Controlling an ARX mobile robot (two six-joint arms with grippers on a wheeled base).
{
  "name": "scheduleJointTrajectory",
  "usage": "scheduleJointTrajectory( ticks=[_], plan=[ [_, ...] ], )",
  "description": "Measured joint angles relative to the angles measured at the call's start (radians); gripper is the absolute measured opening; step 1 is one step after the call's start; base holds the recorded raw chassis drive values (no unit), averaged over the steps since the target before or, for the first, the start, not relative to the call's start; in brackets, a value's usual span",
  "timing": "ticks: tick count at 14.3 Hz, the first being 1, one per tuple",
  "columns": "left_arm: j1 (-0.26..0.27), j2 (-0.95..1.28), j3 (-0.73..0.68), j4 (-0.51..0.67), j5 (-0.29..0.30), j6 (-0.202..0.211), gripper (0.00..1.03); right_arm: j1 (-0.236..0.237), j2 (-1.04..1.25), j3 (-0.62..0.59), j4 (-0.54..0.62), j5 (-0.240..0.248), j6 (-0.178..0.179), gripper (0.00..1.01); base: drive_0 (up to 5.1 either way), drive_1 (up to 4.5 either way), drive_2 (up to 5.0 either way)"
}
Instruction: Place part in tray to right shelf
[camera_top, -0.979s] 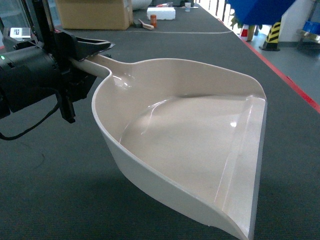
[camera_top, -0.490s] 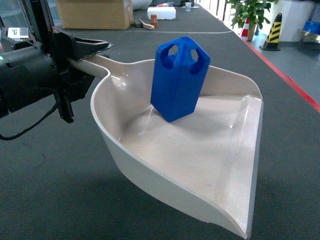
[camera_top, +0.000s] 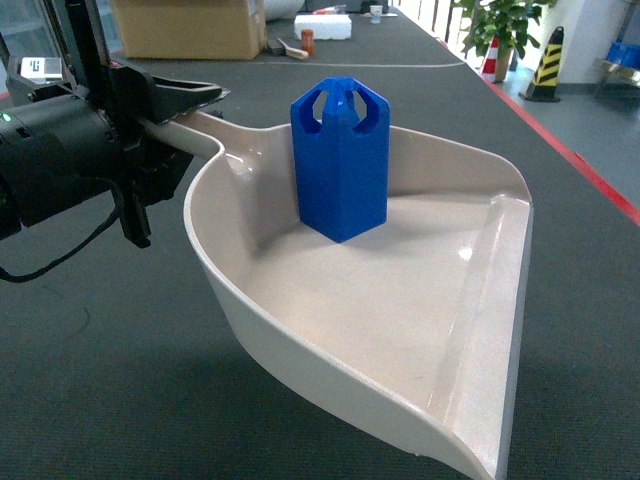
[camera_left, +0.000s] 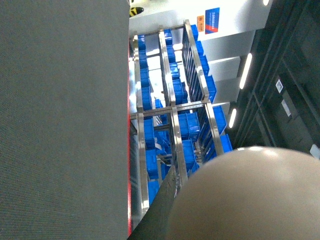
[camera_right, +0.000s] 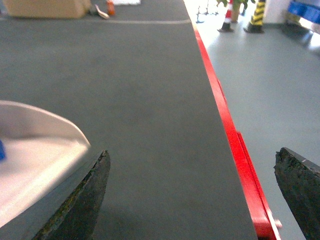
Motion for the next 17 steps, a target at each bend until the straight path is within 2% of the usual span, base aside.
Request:
scheduleJointTrajectory(
  ticks=[1, 2, 5, 17],
  plan=[
    [0.000, 0.000, 0.000, 0.000, 0.000, 0.000, 0.12, -0.053, -0.105, -0.077, -0.067, -0.001, 0.003, 0.98, 0.0, 0.00, 0.0],
    [0.000, 0.000, 0.000, 0.000, 0.000, 0.000, 0.12, -0.085, -0.204, -0.124, -0.093, 0.002, 0.006, 0.98, 0.0, 0.00, 0.0],
    [0.000, 0.000, 0.000, 0.000, 0.002, 0.000, 0.12, -0.082, -0.225, -0.101, -0.079, -0.006, 0.006, 0.98, 0.0, 0.00, 0.0],
    [0.002, 0.000, -0.001, 0.000, 0.002, 0.000, 0.12, -0.082, -0.225, -0.103, -0.076, -0.009, 0.006, 0.98, 4.9, -2.51, -2.5]
  ],
)
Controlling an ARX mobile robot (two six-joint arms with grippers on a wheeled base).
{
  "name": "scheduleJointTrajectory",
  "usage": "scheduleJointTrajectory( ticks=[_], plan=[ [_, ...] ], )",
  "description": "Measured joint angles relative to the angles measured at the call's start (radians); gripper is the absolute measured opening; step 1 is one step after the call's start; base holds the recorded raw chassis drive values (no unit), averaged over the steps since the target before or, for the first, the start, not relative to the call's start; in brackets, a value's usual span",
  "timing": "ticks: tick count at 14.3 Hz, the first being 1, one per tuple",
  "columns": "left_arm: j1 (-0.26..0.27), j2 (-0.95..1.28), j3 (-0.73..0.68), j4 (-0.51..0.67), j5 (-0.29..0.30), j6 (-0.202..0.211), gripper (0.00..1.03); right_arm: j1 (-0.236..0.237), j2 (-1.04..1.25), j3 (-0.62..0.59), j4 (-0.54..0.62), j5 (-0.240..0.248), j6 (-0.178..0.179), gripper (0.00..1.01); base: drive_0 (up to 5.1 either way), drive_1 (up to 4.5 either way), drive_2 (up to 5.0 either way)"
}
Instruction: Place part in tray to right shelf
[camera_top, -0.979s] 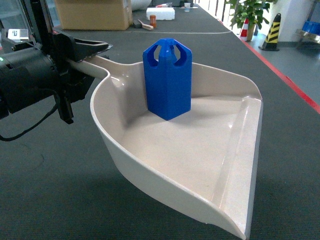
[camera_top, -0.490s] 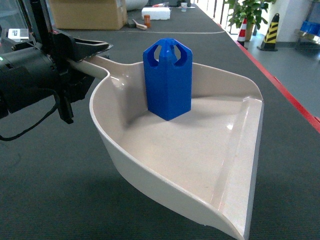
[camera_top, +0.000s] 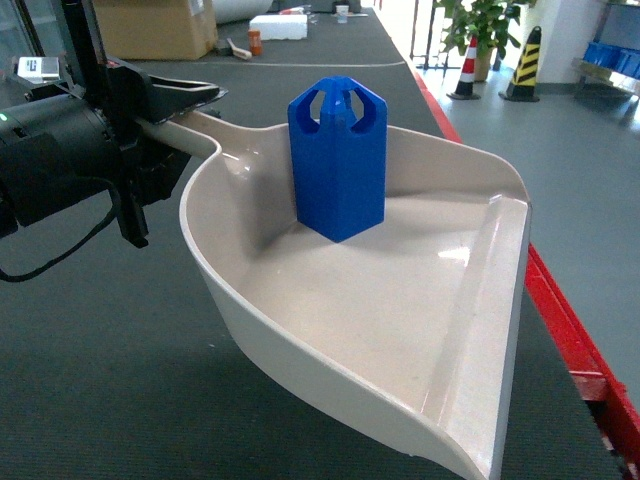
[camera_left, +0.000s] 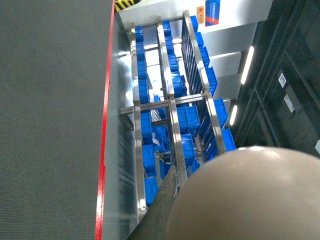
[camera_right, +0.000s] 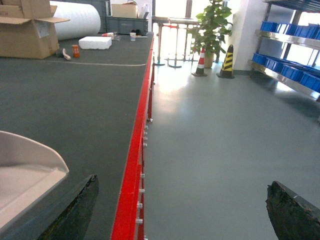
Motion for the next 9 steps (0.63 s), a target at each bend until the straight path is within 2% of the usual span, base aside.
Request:
scheduleJointTrajectory(
  ticks=[9],
  plan=[
    [-0.001, -0.002, -0.002, -0.003, -0.003, 0.000, 0.12, 0.000, 0.000, -0.001, -0.002, 0.000, 0.000, 0.98, 5.0, -2.45, -2.5]
  ],
)
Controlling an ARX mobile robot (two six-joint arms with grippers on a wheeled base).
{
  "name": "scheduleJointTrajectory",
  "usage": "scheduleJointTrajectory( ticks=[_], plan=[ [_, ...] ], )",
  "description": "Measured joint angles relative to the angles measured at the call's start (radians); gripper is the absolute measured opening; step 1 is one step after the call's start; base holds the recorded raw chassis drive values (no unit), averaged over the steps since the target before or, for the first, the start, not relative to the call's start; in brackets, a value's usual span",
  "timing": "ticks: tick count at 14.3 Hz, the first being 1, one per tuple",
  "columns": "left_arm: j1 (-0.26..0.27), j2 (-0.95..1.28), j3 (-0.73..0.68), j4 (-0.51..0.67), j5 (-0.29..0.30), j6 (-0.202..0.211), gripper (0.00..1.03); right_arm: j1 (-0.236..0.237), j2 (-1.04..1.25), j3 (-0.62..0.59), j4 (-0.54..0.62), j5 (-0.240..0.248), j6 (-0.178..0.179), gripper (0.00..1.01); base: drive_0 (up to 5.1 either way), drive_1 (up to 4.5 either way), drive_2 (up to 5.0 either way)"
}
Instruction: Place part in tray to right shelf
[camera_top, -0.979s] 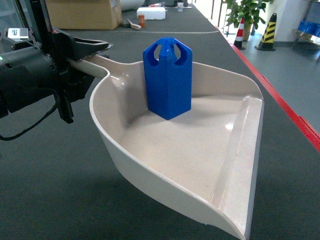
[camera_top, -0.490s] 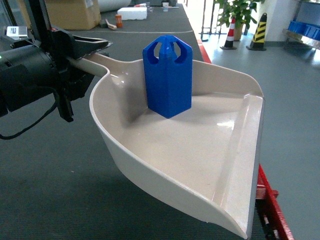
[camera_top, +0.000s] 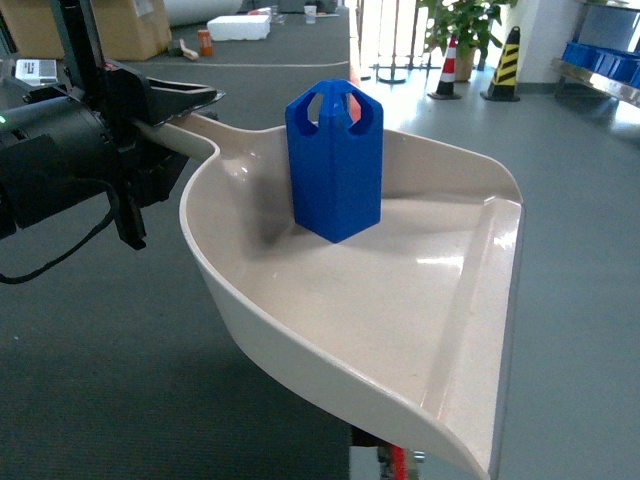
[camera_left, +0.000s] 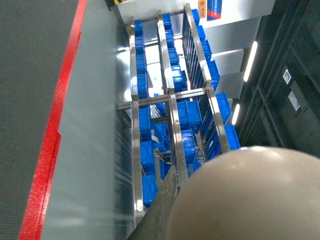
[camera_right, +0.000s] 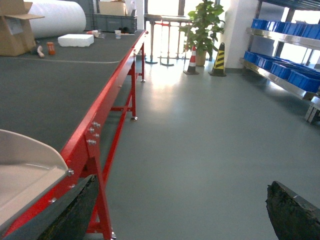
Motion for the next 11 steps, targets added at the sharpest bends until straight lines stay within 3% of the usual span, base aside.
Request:
scheduleJointTrajectory(
  ticks=[11],
  plan=[
    [0.001, 0.000, 0.000, 0.003, 0.000, -0.001, 0.12, 0.000, 0.000, 0.000, 0.000, 0.000, 0.000, 0.98, 5.0, -2.45, -2.5]
  ],
)
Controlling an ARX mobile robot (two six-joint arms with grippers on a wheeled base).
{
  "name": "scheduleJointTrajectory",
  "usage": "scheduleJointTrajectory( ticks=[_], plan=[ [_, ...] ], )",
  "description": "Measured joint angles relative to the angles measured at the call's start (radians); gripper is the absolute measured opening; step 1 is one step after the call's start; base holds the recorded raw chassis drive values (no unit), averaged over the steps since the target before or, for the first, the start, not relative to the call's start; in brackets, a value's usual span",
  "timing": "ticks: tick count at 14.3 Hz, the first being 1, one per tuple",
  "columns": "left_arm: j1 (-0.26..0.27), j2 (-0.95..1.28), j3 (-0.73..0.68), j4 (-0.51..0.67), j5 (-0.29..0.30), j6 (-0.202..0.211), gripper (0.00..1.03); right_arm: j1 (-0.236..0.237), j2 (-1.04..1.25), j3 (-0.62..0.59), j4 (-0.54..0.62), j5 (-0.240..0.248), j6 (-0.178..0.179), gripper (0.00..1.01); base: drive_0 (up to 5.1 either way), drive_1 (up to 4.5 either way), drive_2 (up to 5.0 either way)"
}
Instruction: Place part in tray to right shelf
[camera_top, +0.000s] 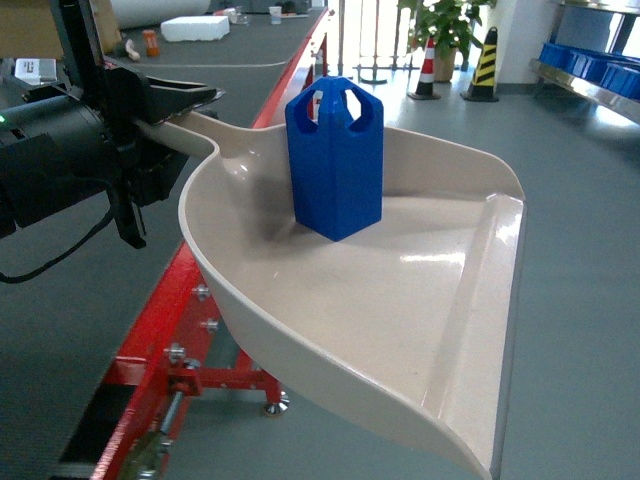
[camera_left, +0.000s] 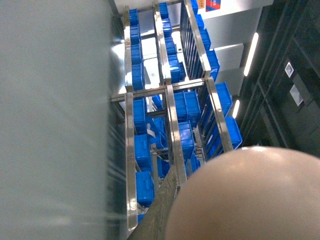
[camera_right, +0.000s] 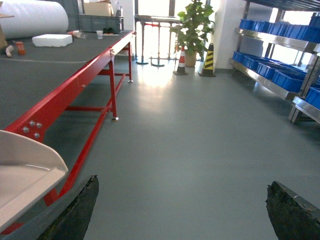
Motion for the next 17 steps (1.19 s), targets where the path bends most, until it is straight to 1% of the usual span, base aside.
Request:
scheduleJointTrajectory(
  ticks=[17],
  plan=[
    [-0.001, 0.000, 0.000, -0.001, 0.001, 0.001, 0.12, 0.000, 0.001, 0.000, -0.001, 0.000, 0.000, 0.98, 5.0, -2.44, -2.4]
  ],
)
